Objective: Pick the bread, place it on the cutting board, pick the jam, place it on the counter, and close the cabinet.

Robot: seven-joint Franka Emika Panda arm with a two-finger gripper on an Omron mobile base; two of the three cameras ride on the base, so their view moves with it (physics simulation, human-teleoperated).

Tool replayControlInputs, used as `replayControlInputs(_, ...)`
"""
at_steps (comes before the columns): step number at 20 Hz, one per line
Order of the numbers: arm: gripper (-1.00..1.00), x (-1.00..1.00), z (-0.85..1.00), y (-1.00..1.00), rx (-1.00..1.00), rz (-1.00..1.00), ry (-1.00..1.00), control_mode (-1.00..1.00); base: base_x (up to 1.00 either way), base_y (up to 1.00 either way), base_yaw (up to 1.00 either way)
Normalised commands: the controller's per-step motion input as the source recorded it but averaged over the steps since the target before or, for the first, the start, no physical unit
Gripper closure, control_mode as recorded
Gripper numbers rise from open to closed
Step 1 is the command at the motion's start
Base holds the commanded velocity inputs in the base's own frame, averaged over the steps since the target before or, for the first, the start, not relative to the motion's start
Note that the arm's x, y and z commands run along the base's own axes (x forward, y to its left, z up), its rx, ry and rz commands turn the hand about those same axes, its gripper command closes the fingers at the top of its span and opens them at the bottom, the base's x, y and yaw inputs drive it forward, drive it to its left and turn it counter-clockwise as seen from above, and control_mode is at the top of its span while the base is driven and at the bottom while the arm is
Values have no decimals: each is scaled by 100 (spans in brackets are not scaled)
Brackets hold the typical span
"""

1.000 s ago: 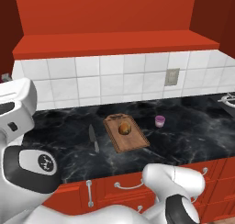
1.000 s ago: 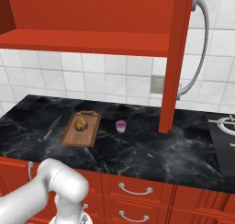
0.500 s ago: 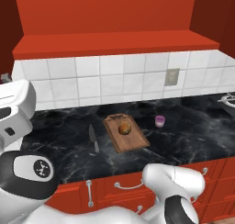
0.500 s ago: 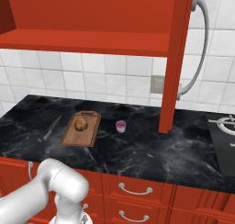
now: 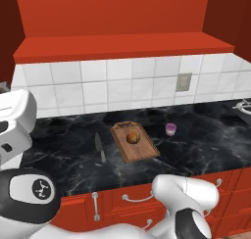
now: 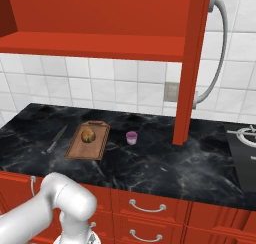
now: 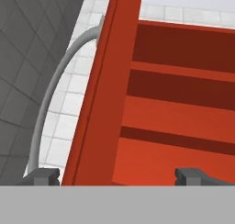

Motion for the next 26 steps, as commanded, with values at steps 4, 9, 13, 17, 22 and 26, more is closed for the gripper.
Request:
replayControlInputs(4, -100, -31, 0, 0, 0, 0, 0, -100, 0, 0, 0)
replayControlInputs(9, -100, -13, 0, 2, 0, 0, -1, -100, 0, 0, 0)
replayControlInputs(13, -100, 0, 0, 13, 0, 0, -3, -100, 0, 0, 0)
replayControlInputs(17, -100, 0, 0, 26, -1, 0, -2, -100, 0, 0, 0)
replayControlInputs(22, -100, 0, 0, 23, 0, 0, -2, -100, 0, 0, 0)
replayControlInputs(26, -100, 3, 0, 12, 0, 0, -1, -100, 0, 0, 0)
